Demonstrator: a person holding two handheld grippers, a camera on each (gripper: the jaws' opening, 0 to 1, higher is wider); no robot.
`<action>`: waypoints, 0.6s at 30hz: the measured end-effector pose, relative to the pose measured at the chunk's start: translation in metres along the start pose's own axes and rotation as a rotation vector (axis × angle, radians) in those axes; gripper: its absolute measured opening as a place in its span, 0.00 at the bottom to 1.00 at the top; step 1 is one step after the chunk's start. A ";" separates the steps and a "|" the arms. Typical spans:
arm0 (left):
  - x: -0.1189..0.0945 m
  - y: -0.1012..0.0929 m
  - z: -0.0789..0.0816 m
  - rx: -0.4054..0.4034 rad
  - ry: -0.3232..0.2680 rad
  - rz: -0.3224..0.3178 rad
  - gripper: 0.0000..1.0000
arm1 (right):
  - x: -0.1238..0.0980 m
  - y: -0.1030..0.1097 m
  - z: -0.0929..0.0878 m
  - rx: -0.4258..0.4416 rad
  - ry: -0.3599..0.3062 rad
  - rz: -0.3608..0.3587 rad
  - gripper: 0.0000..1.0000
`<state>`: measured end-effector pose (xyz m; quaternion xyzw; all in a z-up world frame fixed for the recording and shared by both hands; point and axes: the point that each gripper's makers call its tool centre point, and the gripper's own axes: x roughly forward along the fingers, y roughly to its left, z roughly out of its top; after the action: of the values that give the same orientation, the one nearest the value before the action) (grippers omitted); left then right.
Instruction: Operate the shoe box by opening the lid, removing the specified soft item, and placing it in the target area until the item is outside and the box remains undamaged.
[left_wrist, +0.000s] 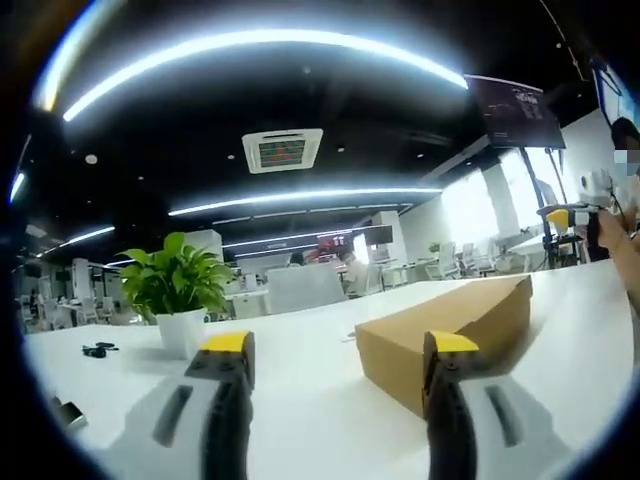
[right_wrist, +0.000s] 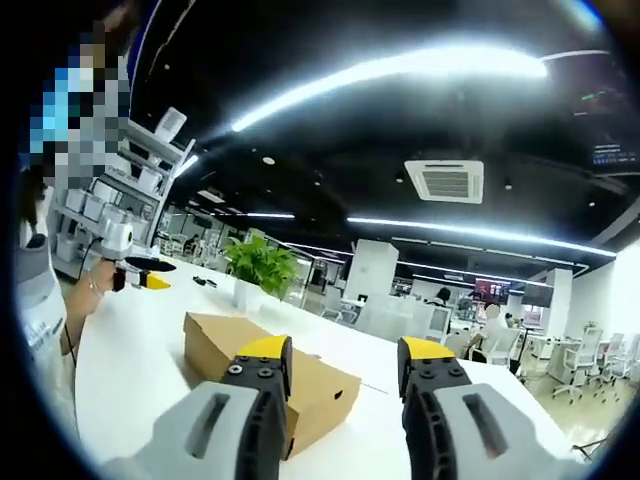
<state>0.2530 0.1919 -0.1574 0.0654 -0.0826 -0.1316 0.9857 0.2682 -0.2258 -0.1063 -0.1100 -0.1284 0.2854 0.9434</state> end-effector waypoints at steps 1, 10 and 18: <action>0.000 0.000 0.000 -0.003 0.000 0.001 0.70 | 0.001 -0.001 -0.004 -0.003 0.011 -0.005 0.43; 0.005 -0.001 -0.004 -0.020 0.023 -0.018 0.70 | 0.010 -0.002 -0.031 0.025 0.070 0.004 0.43; 0.013 -0.010 -0.004 -0.031 0.062 -0.076 0.70 | 0.012 0.001 -0.034 0.019 0.101 0.028 0.43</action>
<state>0.2633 0.1798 -0.1606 0.0575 -0.0475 -0.1681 0.9829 0.2877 -0.2225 -0.1362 -0.1173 -0.0762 0.2940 0.9455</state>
